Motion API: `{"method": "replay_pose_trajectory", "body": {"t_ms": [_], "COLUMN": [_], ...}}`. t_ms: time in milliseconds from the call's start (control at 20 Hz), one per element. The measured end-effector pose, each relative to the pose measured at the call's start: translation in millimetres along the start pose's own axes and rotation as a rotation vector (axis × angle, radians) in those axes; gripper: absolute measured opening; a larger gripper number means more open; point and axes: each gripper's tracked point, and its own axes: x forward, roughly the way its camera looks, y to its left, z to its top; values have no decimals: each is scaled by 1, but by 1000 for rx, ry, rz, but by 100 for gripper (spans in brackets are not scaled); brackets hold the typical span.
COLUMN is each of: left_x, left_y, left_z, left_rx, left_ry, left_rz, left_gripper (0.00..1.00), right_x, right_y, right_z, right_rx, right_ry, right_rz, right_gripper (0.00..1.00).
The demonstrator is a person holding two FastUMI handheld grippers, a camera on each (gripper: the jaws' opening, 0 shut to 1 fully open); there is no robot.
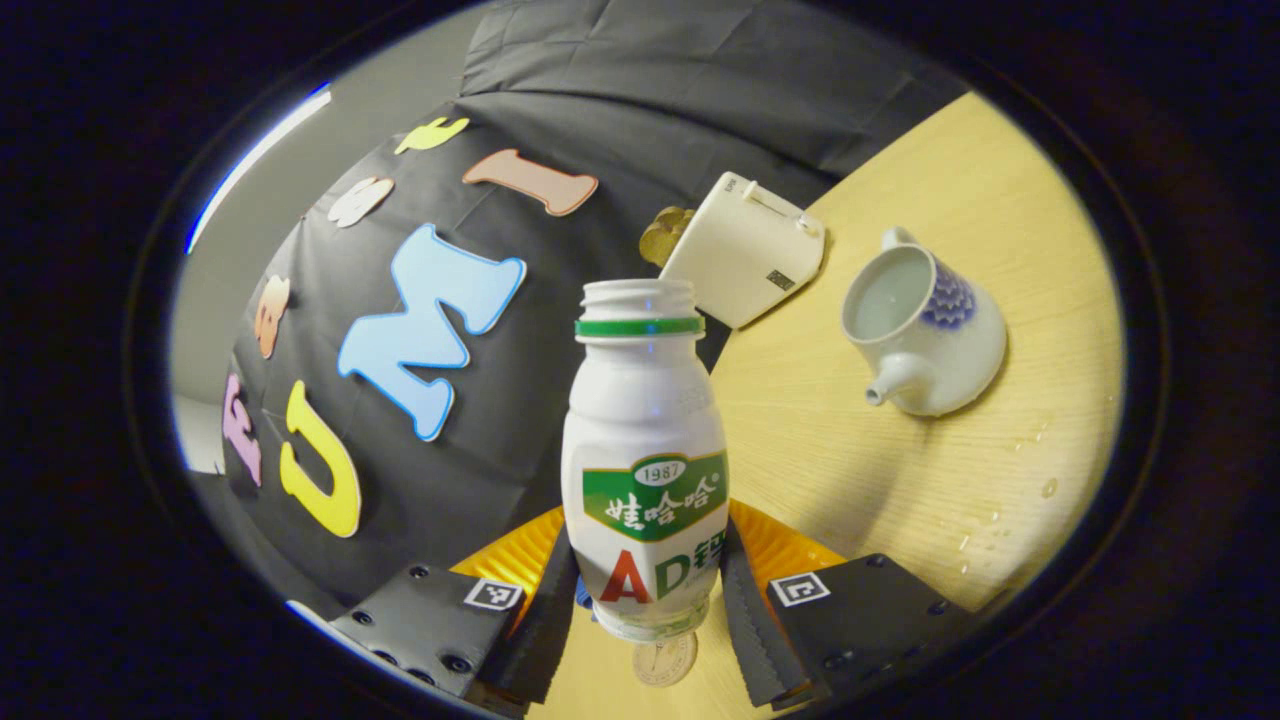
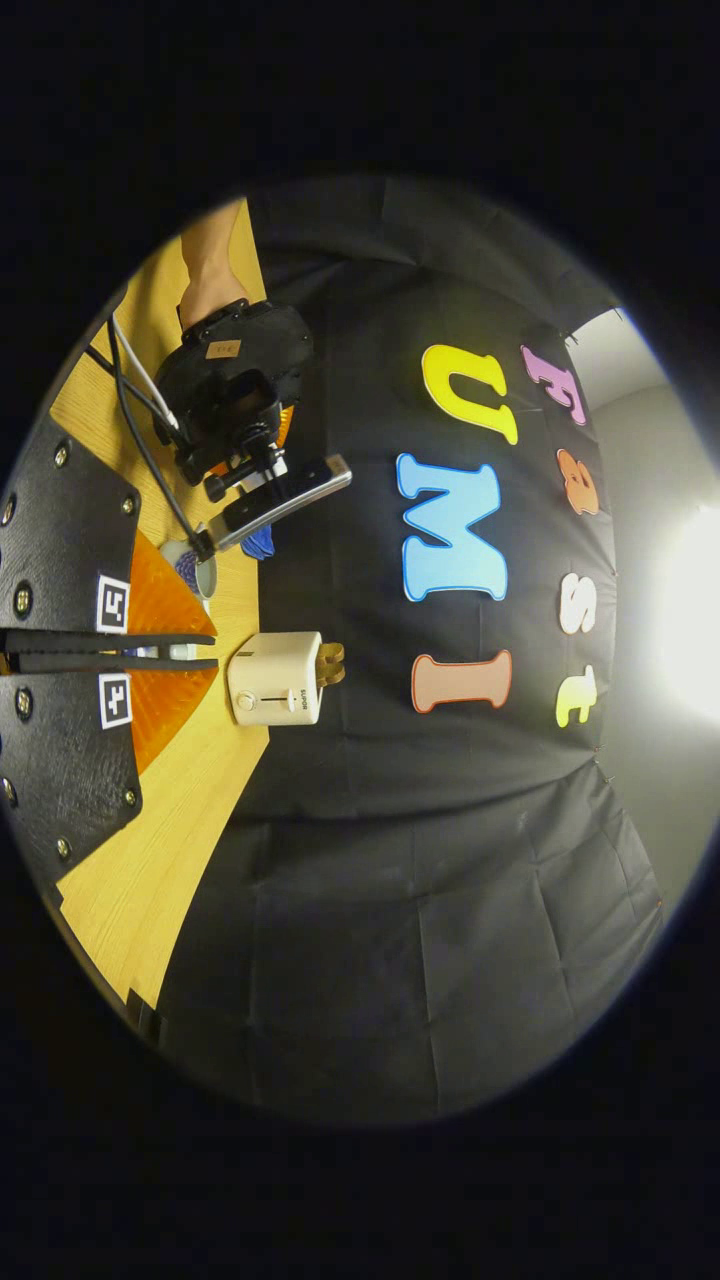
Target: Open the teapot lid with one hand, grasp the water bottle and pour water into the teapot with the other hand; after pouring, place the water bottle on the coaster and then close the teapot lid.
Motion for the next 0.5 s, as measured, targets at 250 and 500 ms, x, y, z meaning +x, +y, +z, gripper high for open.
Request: {"method": "replay_pose_trajectory", "body": {"t_ms": [250, 500], "left_x": [6, 5], "left_y": [-7, -5], "left_z": [4, 14], "left_rx": [95, 191], "left_ry": [-6, -26], "left_rz": [-15, 7], "left_gripper": [80, 80], "right_x": [1, 1], "right_y": [-1, -4], "right_z": [-2, -1], "right_rx": [-13, -14], "right_ry": [-1, -2], "right_rz": [2, -4], "right_gripper": [0, 0]}}
